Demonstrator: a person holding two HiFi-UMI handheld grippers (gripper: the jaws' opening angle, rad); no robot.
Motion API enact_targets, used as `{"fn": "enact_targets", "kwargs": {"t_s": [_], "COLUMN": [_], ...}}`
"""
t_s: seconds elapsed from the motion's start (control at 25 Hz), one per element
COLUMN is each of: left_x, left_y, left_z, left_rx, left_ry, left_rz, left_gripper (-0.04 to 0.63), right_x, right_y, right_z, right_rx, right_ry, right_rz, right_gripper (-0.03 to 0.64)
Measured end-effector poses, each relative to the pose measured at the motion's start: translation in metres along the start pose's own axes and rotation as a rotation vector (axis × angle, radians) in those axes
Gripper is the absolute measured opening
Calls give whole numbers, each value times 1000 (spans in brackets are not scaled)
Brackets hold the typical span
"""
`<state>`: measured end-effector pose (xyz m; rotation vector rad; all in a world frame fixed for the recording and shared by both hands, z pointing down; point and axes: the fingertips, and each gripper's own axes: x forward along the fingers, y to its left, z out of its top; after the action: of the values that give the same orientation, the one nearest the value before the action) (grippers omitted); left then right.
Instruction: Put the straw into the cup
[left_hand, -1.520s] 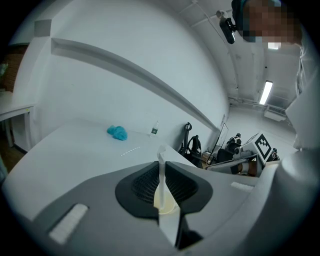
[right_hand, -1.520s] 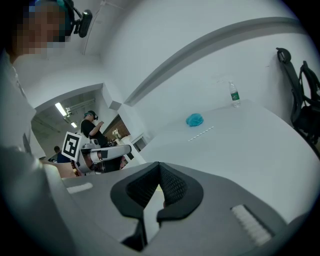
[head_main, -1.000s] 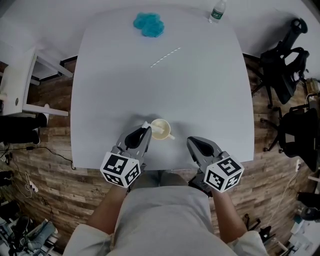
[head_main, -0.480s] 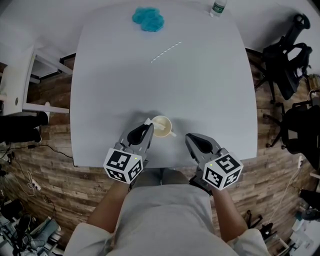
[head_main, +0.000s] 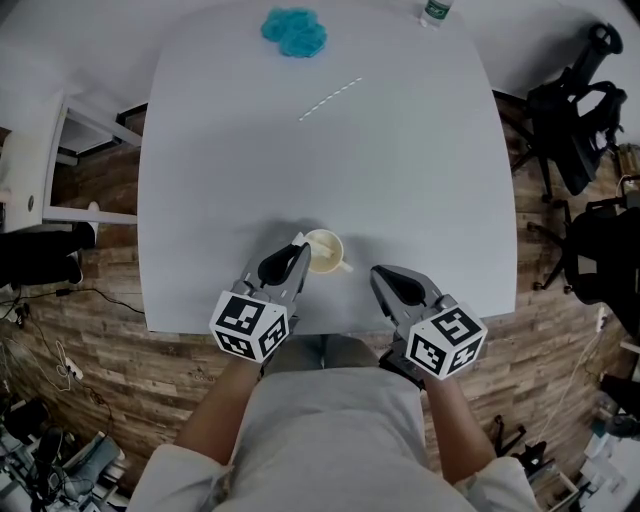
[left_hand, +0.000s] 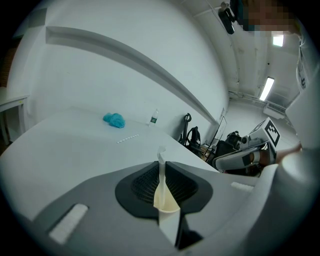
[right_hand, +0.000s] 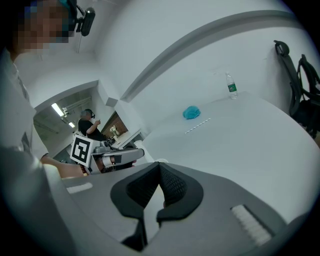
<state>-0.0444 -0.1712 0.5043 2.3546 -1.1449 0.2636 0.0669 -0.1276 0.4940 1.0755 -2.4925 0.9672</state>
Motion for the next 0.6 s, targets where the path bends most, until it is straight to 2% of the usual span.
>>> {"fn": "enact_targets", "kwargs": {"t_s": [0.6], "left_x": [10], "left_y": [3], "left_z": [-9], "left_rx": [-11], "left_ry": [23], "left_rz": [-12], "left_gripper": [58], "right_x": [5], "right_y": [-3], "right_z": [-1], "right_rx": [11], "right_ry": [6], "right_rz": [0], "right_gripper": [6]}}
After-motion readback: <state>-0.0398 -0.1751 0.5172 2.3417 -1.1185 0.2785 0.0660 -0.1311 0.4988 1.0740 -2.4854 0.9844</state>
